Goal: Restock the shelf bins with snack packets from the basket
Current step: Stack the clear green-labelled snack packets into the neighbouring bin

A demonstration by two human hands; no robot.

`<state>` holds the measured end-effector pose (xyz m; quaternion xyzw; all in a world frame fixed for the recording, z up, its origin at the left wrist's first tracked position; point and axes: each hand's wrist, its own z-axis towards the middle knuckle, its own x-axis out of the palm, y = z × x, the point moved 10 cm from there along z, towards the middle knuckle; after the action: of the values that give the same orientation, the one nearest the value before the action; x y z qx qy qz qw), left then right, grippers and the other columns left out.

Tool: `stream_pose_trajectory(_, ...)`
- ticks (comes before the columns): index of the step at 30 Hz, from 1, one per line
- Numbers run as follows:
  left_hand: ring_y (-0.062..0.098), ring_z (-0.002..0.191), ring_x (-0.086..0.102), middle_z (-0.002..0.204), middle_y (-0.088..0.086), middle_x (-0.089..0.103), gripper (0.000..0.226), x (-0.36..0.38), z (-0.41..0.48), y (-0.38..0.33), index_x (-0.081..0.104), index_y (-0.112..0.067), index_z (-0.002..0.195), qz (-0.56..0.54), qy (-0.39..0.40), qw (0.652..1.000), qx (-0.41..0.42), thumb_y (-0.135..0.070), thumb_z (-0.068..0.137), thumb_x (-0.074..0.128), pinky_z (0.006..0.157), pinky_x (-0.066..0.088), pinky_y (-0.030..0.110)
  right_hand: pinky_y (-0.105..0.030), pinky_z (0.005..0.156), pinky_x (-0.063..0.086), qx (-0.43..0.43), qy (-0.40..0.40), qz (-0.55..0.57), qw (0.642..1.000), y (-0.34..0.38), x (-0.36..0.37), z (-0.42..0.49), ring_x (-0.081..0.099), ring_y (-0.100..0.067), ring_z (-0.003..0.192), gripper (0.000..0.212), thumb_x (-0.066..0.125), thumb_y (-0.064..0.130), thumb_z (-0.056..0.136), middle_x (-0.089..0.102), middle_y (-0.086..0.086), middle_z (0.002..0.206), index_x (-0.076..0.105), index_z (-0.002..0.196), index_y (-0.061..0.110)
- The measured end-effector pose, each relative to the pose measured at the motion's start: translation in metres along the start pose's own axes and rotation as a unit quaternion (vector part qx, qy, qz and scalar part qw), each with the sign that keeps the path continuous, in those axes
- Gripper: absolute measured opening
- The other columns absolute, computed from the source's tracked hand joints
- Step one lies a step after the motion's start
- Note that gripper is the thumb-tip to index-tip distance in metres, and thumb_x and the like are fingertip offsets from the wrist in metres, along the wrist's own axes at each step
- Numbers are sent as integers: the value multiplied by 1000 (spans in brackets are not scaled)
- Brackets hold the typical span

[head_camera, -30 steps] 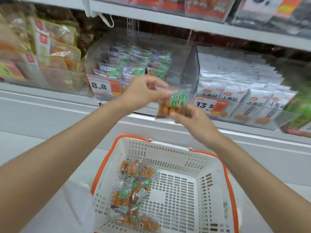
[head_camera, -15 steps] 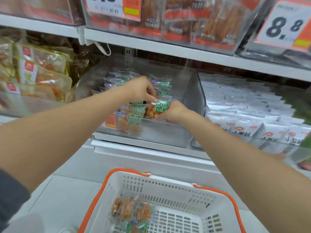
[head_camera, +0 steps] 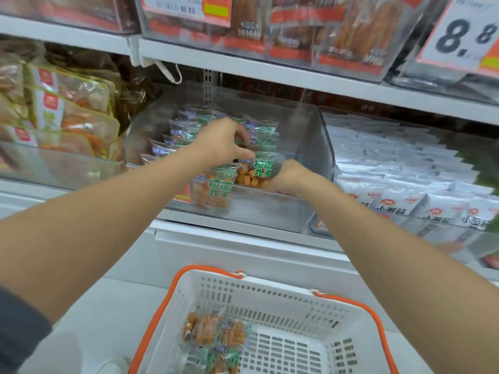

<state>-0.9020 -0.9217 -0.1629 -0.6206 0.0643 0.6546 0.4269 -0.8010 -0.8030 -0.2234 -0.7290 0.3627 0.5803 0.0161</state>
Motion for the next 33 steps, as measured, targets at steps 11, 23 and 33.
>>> stream_pose_trajectory(11,11,54,46,55,-7,47,22,-11,-155,-43,46,-23,65,-187,-164,965,-81,-15,76,63,54,35,31,-27,64,42,-243,-263,159,920,-6,-3,-135,50,-11,63,13,62,8,78,56,7,69,62,83,19)
stream_pose_trajectory(23,12,52,37,63,1,40,51,256,-325,54,46,1,137,-10,451,851,-268,-22,94,60,51,34,22,-26,46,41,111,218,197,949,-193,266,-146,52,-19,50,16,64,12,94,63,-18,78,57,82,3)
stream_pose_trajectory(33,26,104,59,136,10,52,58,332,-374,102,23,-19,153,209,531,816,-93,-12,98,41,69,40,26,-40,65,53,83,288,122,946,-201,342,-160,55,-27,67,13,59,6,93,63,-32,83,65,82,0)
